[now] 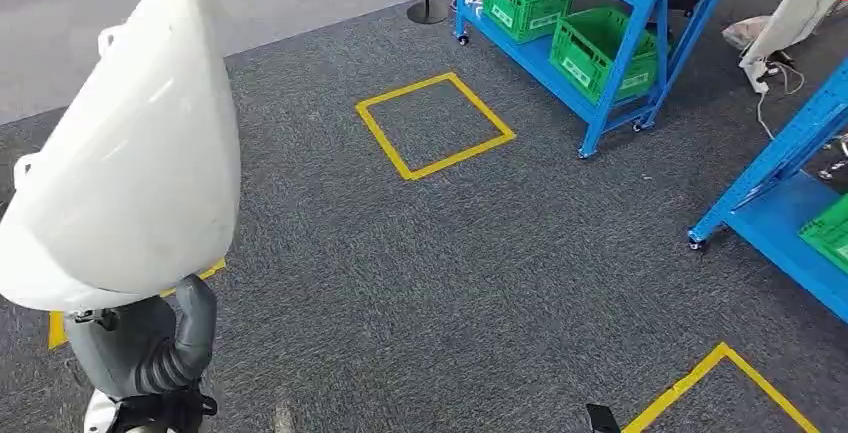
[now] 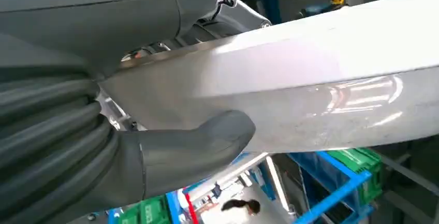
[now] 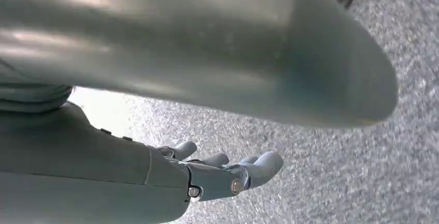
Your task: Take the parts from the cabinet and place them on the table.
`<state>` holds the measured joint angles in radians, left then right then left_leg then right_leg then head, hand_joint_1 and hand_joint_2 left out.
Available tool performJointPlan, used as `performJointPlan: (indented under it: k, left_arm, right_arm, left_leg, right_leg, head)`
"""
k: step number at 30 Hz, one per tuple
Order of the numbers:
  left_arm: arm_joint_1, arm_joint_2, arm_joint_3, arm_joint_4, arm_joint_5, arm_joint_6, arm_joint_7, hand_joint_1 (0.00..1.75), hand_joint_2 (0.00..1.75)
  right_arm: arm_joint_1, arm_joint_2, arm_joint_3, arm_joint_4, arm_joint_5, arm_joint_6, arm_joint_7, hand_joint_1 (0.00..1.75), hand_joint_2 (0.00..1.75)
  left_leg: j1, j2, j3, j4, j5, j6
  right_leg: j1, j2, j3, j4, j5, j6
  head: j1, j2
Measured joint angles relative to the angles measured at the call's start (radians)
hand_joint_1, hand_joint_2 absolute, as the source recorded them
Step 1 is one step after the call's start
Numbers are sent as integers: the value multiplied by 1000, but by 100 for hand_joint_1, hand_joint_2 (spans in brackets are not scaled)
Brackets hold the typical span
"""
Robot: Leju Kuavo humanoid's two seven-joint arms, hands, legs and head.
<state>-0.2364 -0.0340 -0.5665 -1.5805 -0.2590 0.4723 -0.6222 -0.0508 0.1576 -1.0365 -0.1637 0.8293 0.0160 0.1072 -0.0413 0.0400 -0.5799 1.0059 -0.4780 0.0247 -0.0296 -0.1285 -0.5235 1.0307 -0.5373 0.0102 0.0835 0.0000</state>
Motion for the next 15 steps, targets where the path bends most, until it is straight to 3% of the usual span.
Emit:
performJointPlan:
  k: [1,2,3,5,6,7,8,9,10,11,12,15]
  left_arm:
    - [3,-1,0,-3,0,-1,0,175,175]
    - [-2,-1,0,-3,-1,-1,-2,175,175]
    - [-6,-5,0,-3,0,-2,-2,175,175]
    - [-3,-7,0,0,0,-2,1,175,175]
    - [0,-7,0,2,0,-3,1,175,175]
    - [2,-7,0,5,0,-4,2,175,175]
    - [3,-7,0,5,0,-6,2,175,175]
    - [3,-7,0,5,0,-9,2,175,175]
    - [3,-8,0,5,-1,-11,2,175,175]
    - [5,-8,0,5,-1,-13,2,175,175]
    - [2,-8,0,5,-1,-14,4,175,175]
    - [2,-9,0,5,-2,-23,5,175,175]
  right_arm:
    - [0,0,0,0,0,0,-2,0,0]
    - [-1,0,0,0,0,0,-3,0,0]
    - [-1,2,0,0,0,0,-2,0,0]
    - [2,-2,0,0,0,-1,-2,0,0]
    - [4,-3,0,0,0,-1,-1,0,0]
    - [6,-4,0,0,0,-2,-1,0,0]
    - [5,-5,0,0,0,-2,0,0,0]
    - [4,-6,0,0,0,-1,-1,0,0]
    - [3,-6,0,0,0,-1,-1,0,0]
    - [2,-5,-1,0,-2,-1,-1,0,0]
    - [1,-4,-1,0,-3,-1,-2,0,0]
    - [-1,-4,-2,0,-5,-2,-2,0,0]
  left_leg:
    - [17,-11,25,-23,18,5]
    - [19,-21,30,-28,22,9]
    - [21,-33,28,-28,23,11]
    - [21,-59,27,-26,22,12]
    - [21,-74,26,-23,20,11]
    - [22,-89,26,-20,18,9]
    - [24,-101,26,-15,16,5]
    - [28,-116,26,-6,10,0]
    - [32,-125,25,3,5,-6]
    - [33,-133,23,9,-1,-14]
    - [29,-144,12,20,-8,-23]
    - [32,-164,7,8,0,-35]
  right_leg:
    - [-4,16,2,8,-4,5]
    - [0,70,-10,40,-25,6]
    - [2,105,-42,104,-60,6]
    - [3,123,-123,254,-125,9]
    - [3,123,-151,296,-129,10]
    - [3,124,-154,283,-103,10]
    - [2,124,-136,232,-64,11]
    - [0,131,-92,130,-3,13]
    - [-3,148,-54,48,37,17]
    - [-1,187,-44,31,20,22]
    - [-1,197,-44,13,24,12]
    - [6,169,-44,17,25,-11]
  head:
    - [0,0]
    - [-3,0]
    - [1,0]
    - [6,0]
    - [8,0]
    - [8,0]
    - [8,0]
    - [9,0]
    - [11,0]
    - [13,0]
    - [15,0]
    - [16,0]
